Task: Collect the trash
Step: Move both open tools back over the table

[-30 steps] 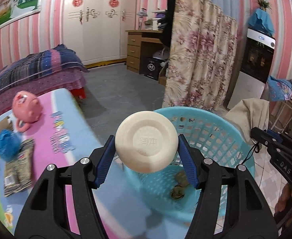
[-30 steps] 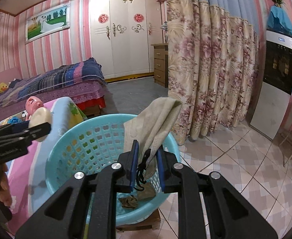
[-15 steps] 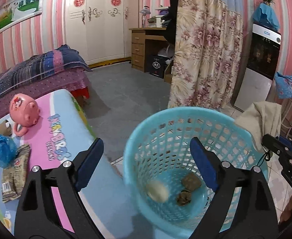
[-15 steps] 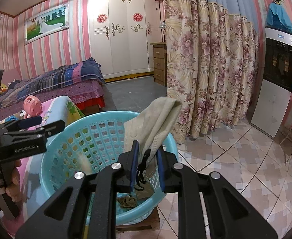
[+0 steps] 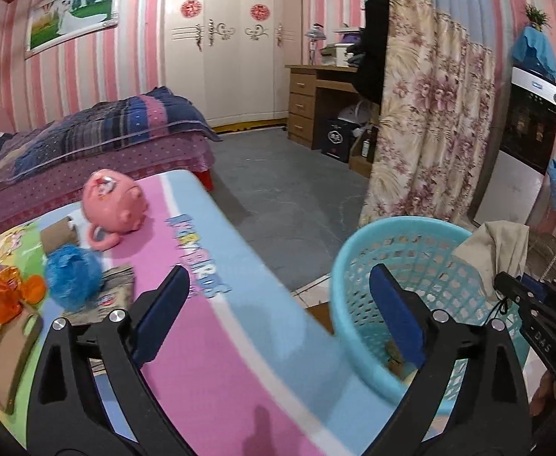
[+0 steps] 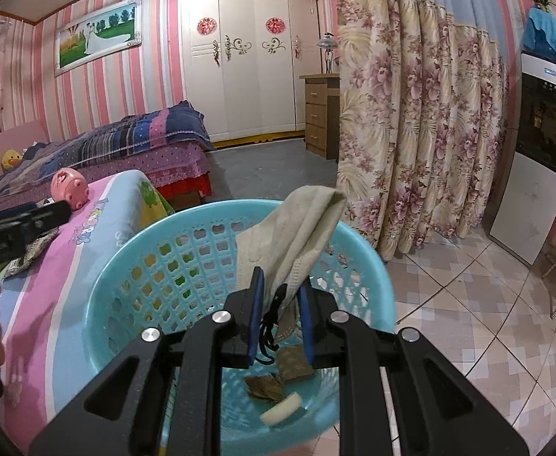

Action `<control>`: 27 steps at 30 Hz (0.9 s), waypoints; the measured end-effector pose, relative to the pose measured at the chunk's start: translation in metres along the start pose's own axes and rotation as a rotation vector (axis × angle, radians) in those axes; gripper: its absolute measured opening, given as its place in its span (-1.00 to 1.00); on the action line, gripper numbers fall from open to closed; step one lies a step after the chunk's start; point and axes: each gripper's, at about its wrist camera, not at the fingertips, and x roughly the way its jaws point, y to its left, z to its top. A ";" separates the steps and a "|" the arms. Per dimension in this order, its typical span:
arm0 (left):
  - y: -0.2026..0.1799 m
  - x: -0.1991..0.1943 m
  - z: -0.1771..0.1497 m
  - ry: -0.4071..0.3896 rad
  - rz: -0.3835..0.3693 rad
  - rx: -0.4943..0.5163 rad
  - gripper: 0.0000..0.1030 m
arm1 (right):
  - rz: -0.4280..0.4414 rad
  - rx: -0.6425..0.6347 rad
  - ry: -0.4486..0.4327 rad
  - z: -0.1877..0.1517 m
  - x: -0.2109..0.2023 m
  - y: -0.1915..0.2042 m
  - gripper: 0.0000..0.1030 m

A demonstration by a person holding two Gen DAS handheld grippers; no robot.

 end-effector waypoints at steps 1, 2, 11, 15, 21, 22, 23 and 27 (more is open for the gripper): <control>0.005 -0.003 -0.001 -0.001 0.010 0.000 0.81 | 0.001 0.003 -0.004 0.000 0.002 0.001 -0.63; 0.007 -0.005 -0.002 -0.002 0.016 0.000 0.81 | -0.001 0.004 -0.005 0.000 0.003 0.002 -0.62; 0.048 -0.036 -0.015 -0.006 0.087 -0.030 0.84 | -0.055 0.005 0.006 -0.003 0.007 0.011 0.66; 0.068 -0.053 -0.021 -0.005 0.124 -0.036 0.85 | -0.068 -0.009 -0.027 0.001 -0.005 0.021 0.85; 0.111 -0.086 -0.027 -0.017 0.195 -0.066 0.89 | -0.030 -0.030 -0.066 0.015 -0.024 0.049 0.89; 0.116 -0.090 -0.028 -0.018 0.203 -0.076 0.89 | -0.019 -0.034 -0.074 0.018 -0.028 0.056 0.89; 0.125 -0.096 -0.028 -0.019 0.215 -0.095 0.89 | -0.011 -0.036 -0.079 0.020 -0.030 0.060 0.89; 0.159 -0.119 -0.034 -0.017 0.276 -0.137 0.89 | 0.049 -0.049 -0.093 0.027 -0.038 0.088 0.90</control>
